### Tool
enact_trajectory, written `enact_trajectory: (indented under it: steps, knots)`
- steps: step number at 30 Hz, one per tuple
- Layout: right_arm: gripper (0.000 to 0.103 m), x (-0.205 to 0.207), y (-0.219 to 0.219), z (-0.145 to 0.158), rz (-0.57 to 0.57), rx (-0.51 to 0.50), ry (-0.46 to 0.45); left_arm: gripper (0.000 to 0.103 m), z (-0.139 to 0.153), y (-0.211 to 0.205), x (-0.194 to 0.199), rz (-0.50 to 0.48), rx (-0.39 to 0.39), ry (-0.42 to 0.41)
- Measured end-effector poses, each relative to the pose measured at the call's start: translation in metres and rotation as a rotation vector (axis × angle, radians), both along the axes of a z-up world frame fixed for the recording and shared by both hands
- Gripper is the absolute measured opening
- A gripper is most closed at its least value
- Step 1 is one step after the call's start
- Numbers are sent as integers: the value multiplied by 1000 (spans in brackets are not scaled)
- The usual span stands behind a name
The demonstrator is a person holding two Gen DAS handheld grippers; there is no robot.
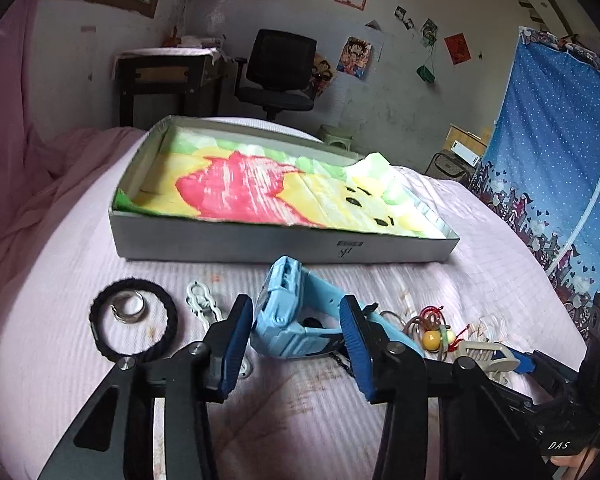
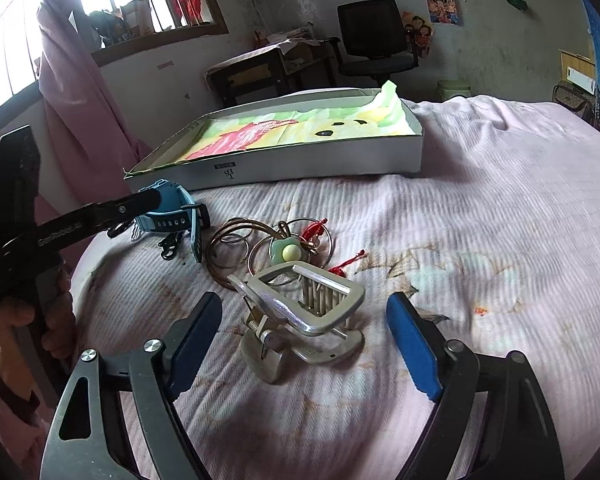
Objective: Organize jewelry
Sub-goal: 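Grasp the blue smartwatch with the left tool while the right tool grasps the silver buckle, then carry both held items into the white box and open both tools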
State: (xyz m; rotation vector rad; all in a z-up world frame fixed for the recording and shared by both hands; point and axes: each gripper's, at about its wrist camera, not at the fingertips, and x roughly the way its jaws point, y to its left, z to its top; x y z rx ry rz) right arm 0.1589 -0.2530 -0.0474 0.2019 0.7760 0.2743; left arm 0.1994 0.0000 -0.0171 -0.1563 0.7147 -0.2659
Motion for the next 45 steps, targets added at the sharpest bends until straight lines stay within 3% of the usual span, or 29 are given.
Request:
enact_trajectory:
  steps: [5,12,15,21,36,45]
  knots:
    - [70,2,1,-3,-6,-8,4,41,-4,3,-1,3,-24,-1]
    - [50,1,5,-4,-6,-17,-14,35,-9,9,0,7,-50,16]
    - [50,-1,5,-4,-6,-19,-26,25,-12,13,0,18,-57,33]
    - [50,-7,4,0,-6,-17,-67,20,-12,11,-10,31,-23,17]
    - [50,-21,8,20,-11,-33,-178,18,-1,1,-52,6,-14,-43]
    - [50,1,11,53,1,-6,-259,18,42,5,-22,30,-57,-87]
